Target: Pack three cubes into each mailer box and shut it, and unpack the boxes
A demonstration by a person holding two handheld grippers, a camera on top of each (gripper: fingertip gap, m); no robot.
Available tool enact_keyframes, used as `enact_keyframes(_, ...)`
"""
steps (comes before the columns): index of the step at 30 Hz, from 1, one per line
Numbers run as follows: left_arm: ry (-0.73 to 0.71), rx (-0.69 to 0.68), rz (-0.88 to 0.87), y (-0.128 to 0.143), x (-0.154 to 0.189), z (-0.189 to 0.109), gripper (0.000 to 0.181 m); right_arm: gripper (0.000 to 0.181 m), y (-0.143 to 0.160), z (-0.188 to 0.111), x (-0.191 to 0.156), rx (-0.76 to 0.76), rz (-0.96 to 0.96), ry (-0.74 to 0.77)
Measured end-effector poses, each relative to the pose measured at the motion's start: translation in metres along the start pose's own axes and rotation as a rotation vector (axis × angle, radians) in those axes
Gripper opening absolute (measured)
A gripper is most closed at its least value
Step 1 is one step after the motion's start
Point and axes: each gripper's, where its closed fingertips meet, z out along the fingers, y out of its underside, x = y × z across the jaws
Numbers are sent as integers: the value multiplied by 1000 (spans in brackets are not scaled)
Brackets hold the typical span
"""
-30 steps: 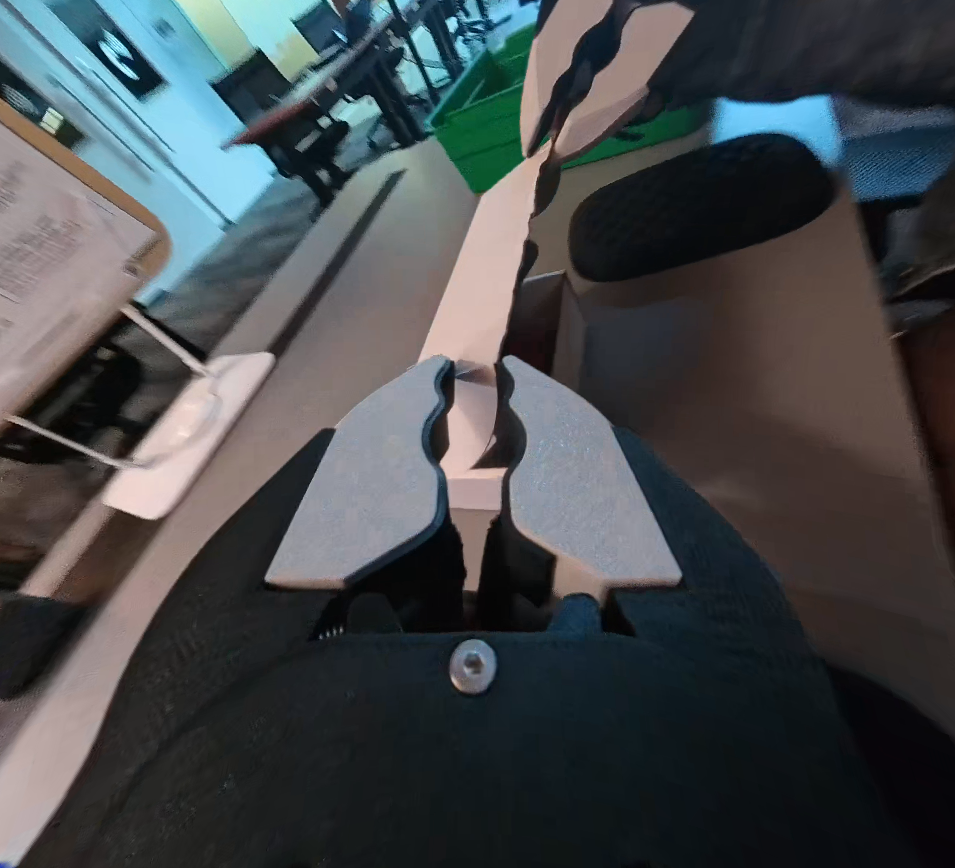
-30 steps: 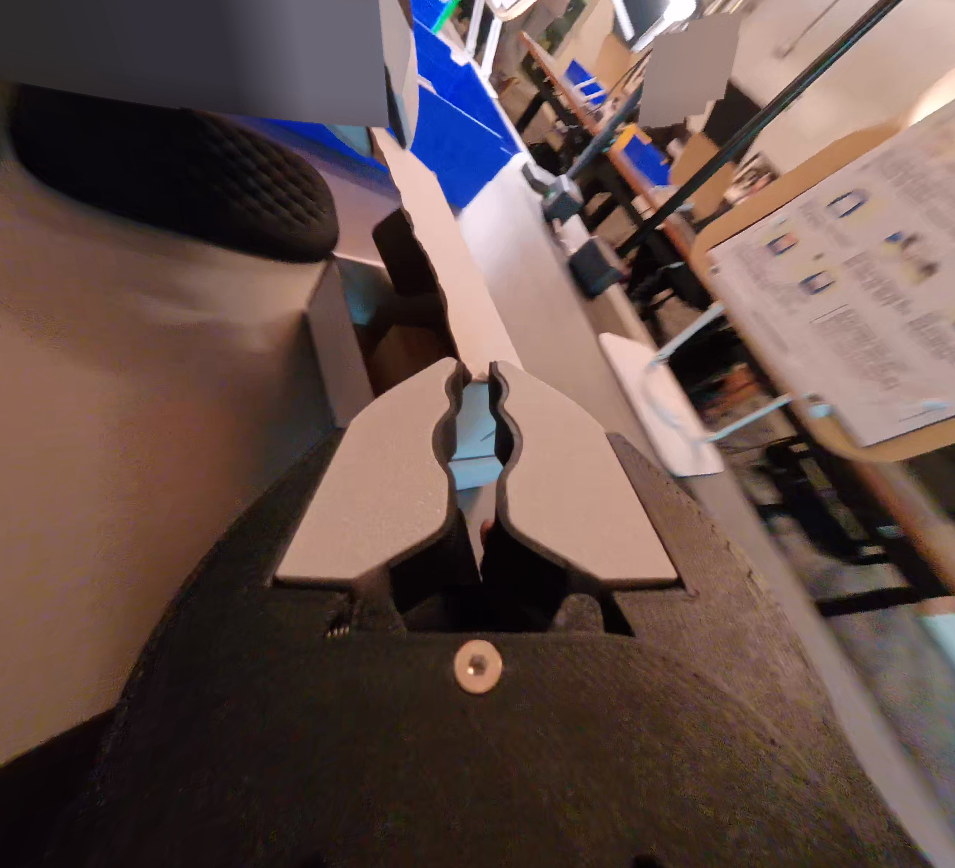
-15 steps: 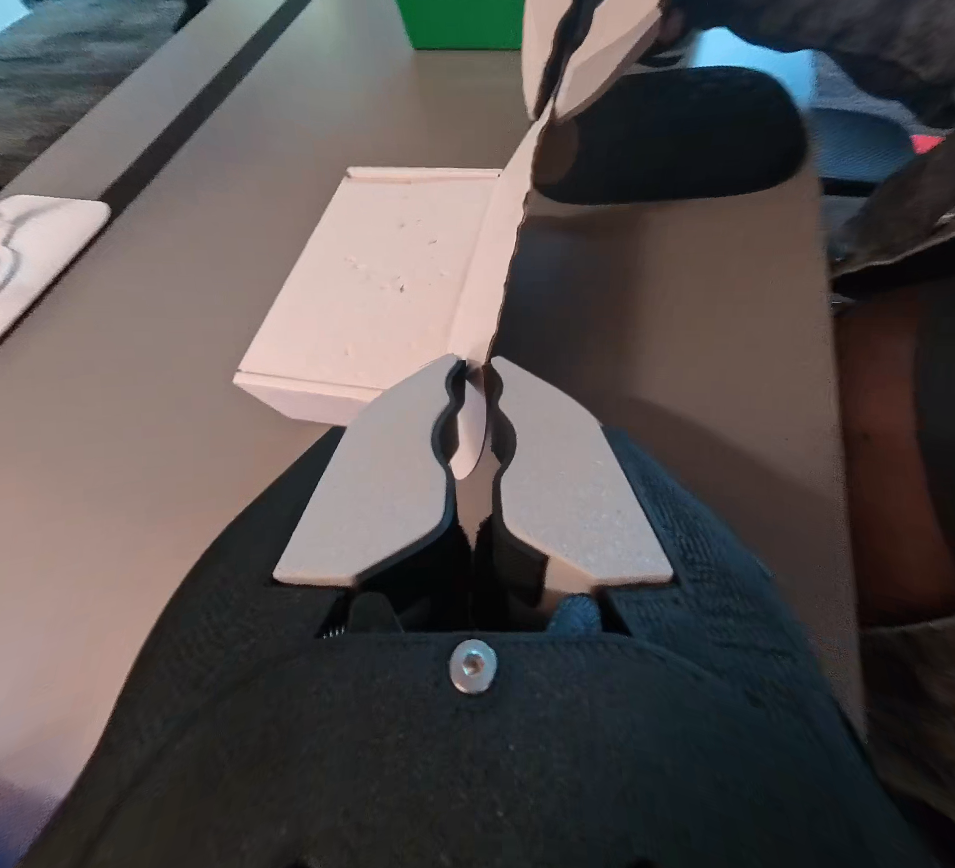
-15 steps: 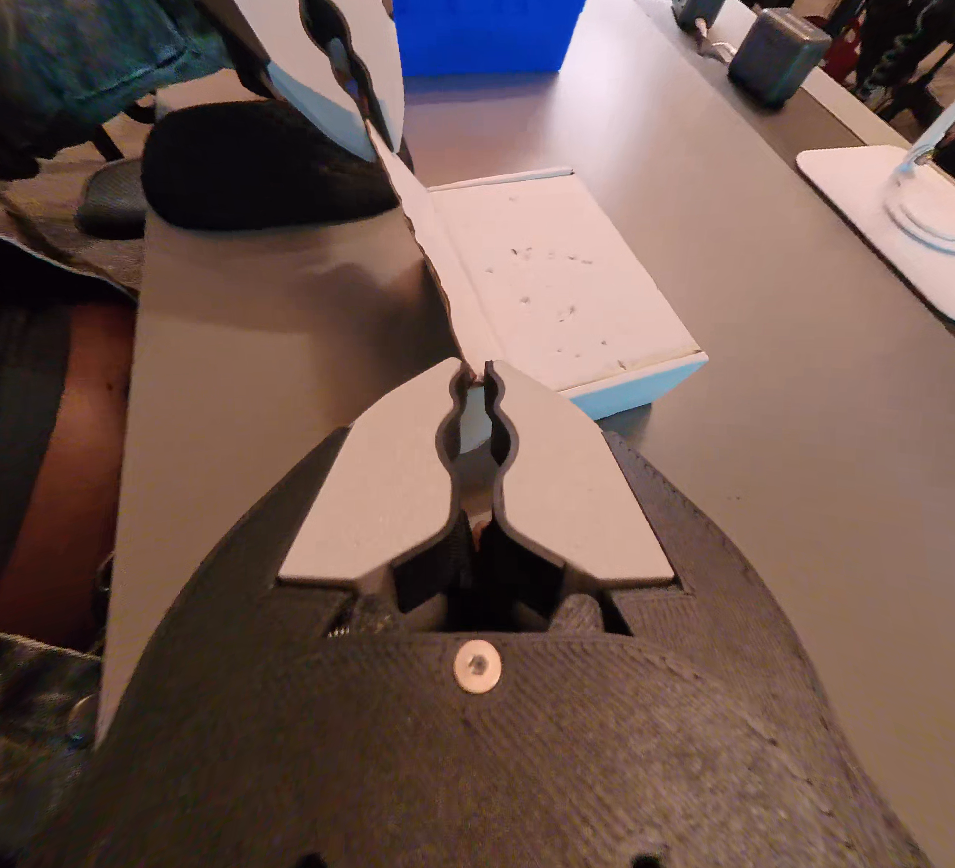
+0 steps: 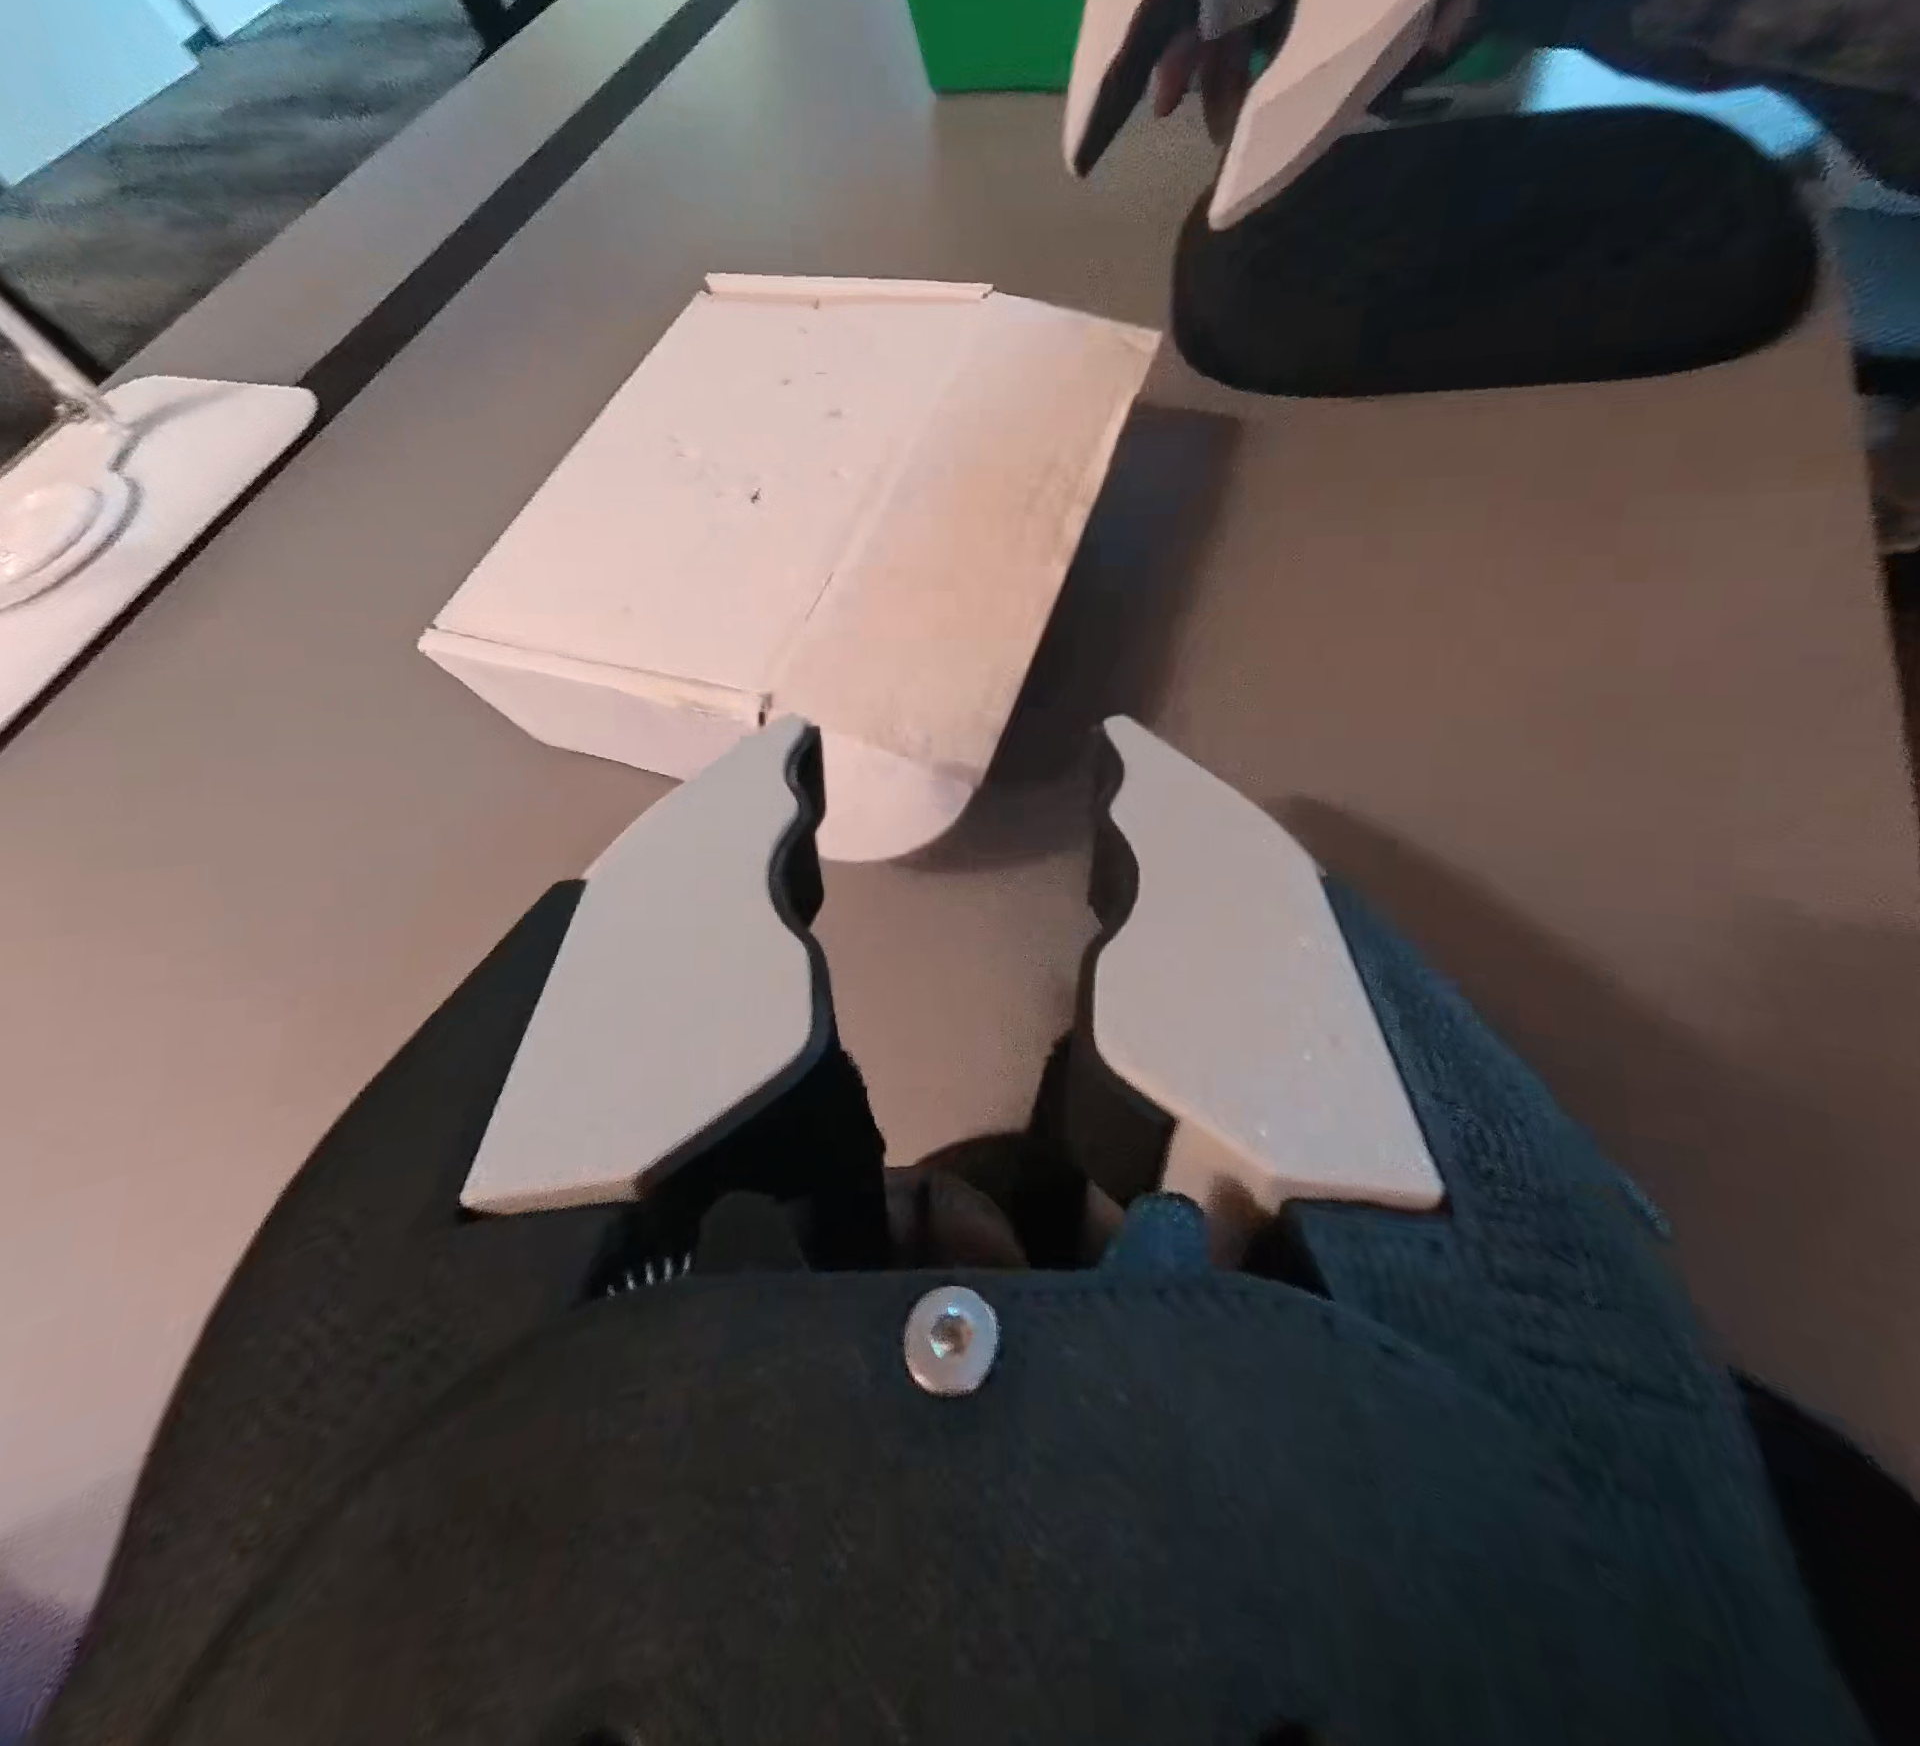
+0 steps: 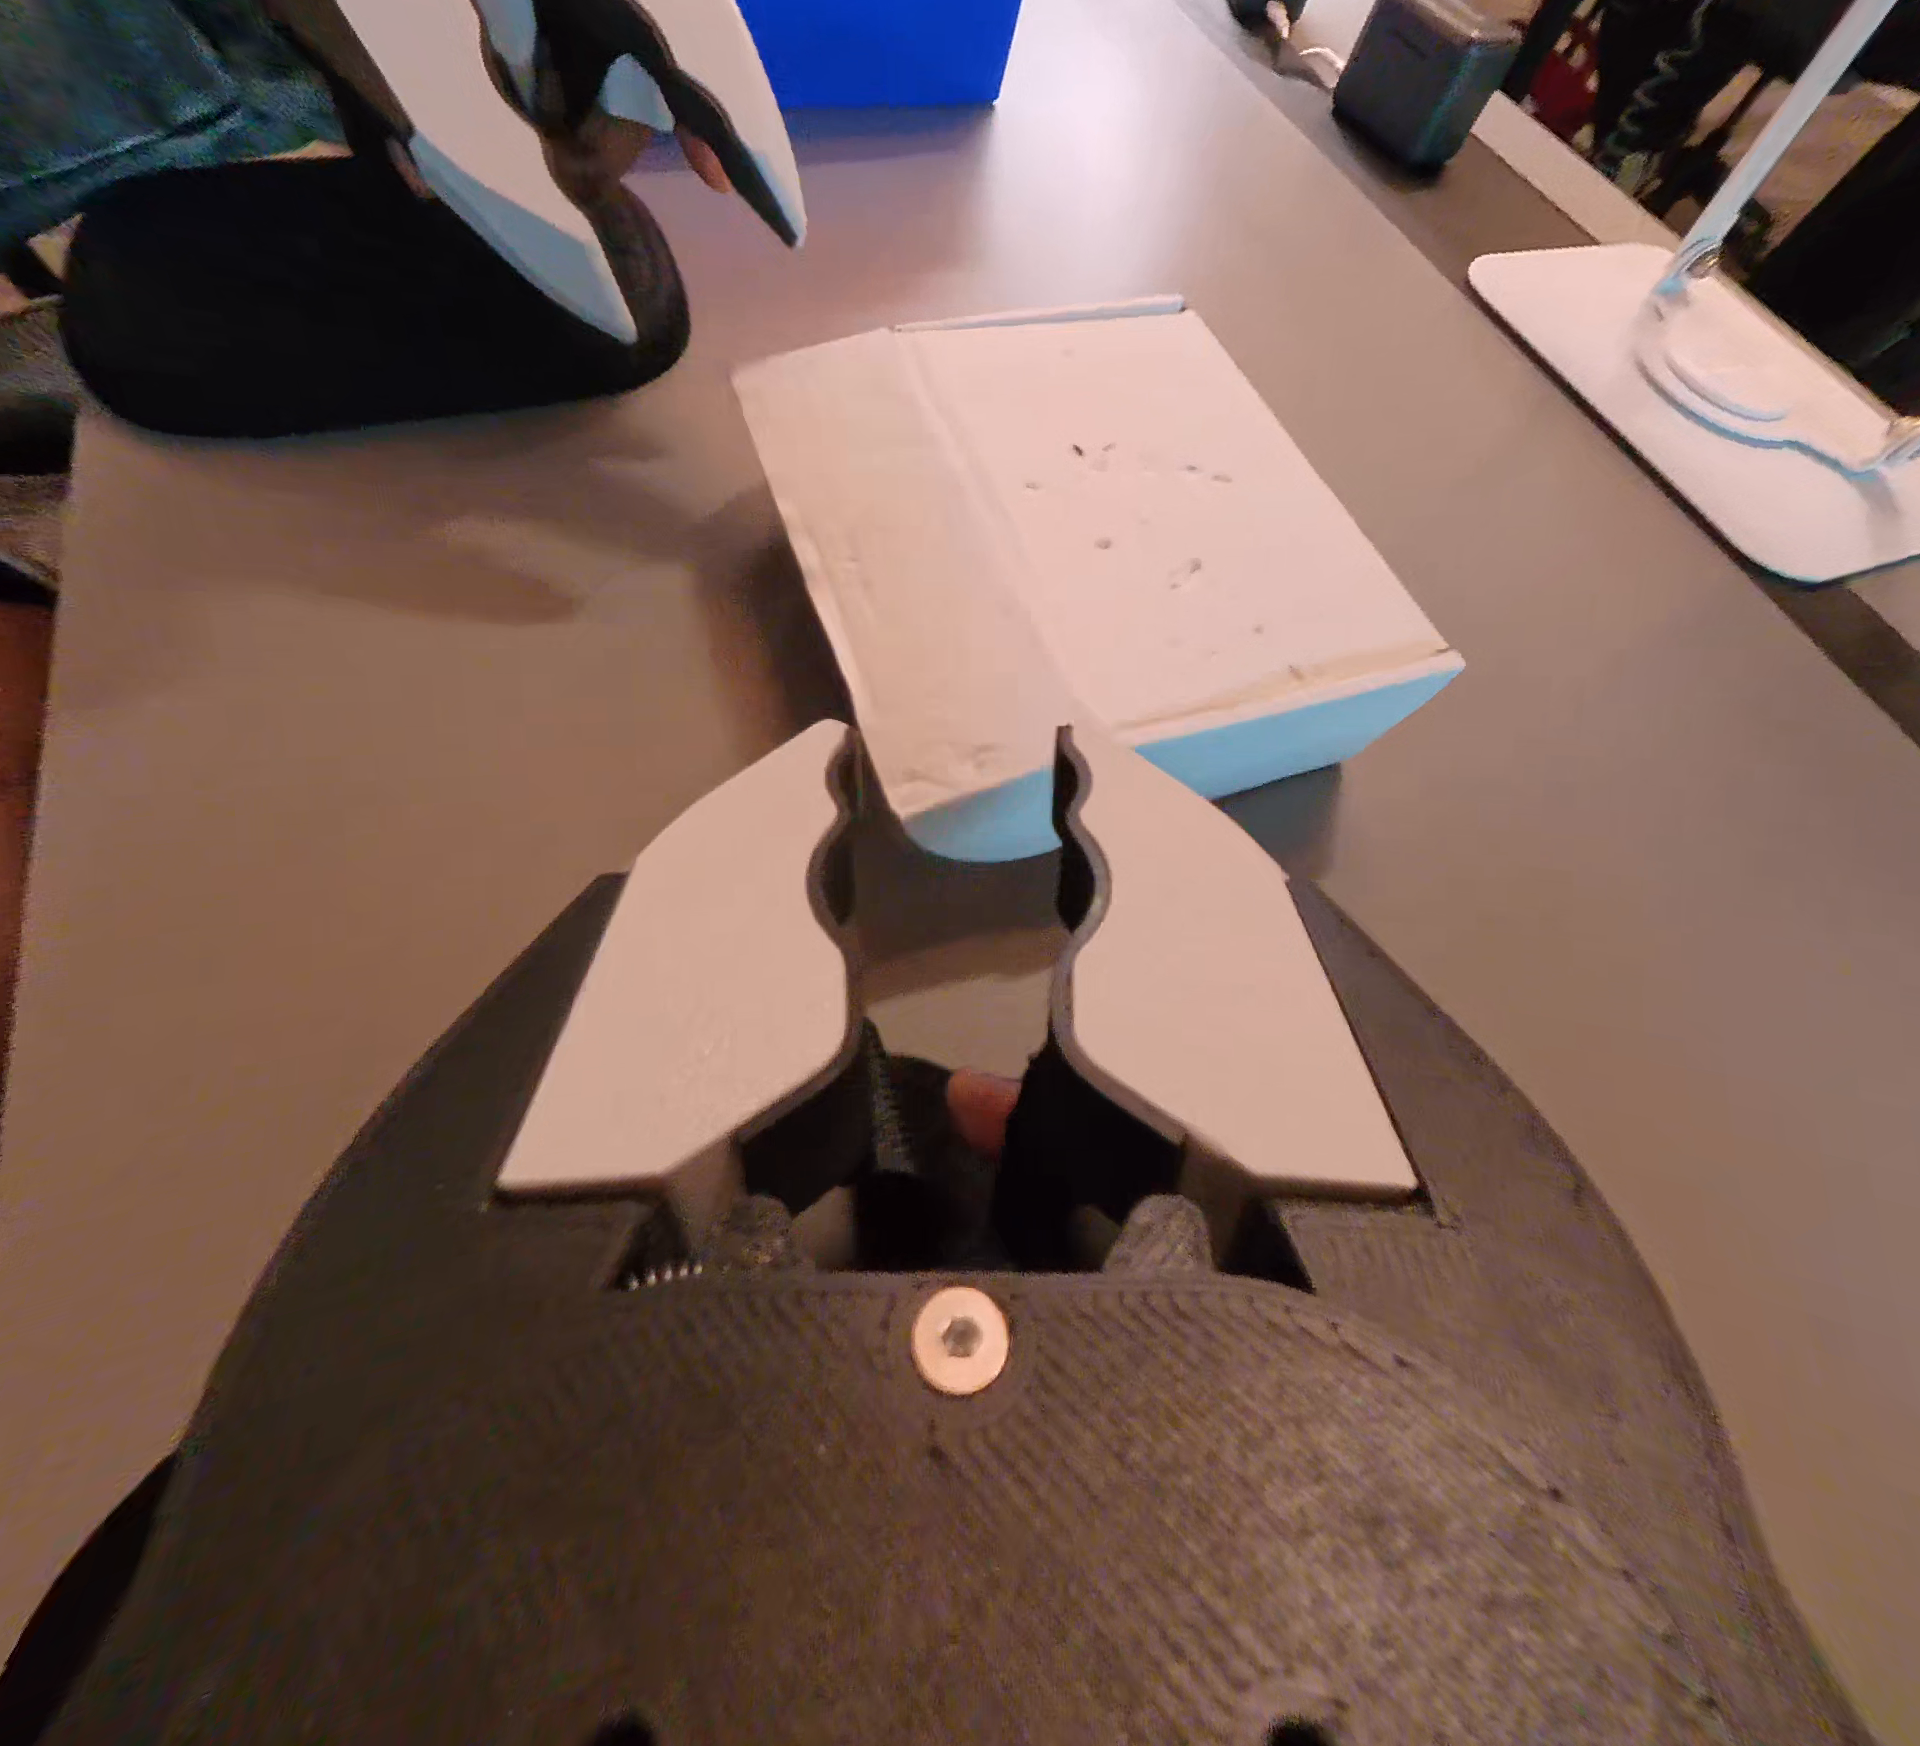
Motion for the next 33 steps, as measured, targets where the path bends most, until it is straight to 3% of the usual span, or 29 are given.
enact_keyframes(1, 23, 18, -12, 1, 1, -4, 55, 44, 4, -3, -1, -7, 12, -19)
enact_keyframes(5, 132, 49, -67, 7, -5, -8, 89, 85, 22, -6, 1, -88, 32, -82)
enact_keyframes(10, 164, -67, 56, 29, -18, 15, 99, 100, 51, 16, 4, -275, -33, -128)
enact_keyframes(15, 213, -165, 102, 46, -16, 37, 98, 98, 52, 37, 7, -293, -81, -159)
enact_keyframes(19, 197, -149, 166, 46, -13, 38, 94, 91, 47, 42, 5, -261, -124, -159)
enact_keyframes(24, 173, -51, 181, 28, -11, 30, 88, 84, 33, 33, 7, -173, -152, -108)
enact_keyframes(33, 19, 47, 227, 0, -17, 23, 53, 66, 12, 22, 24, -57, -164, 31)
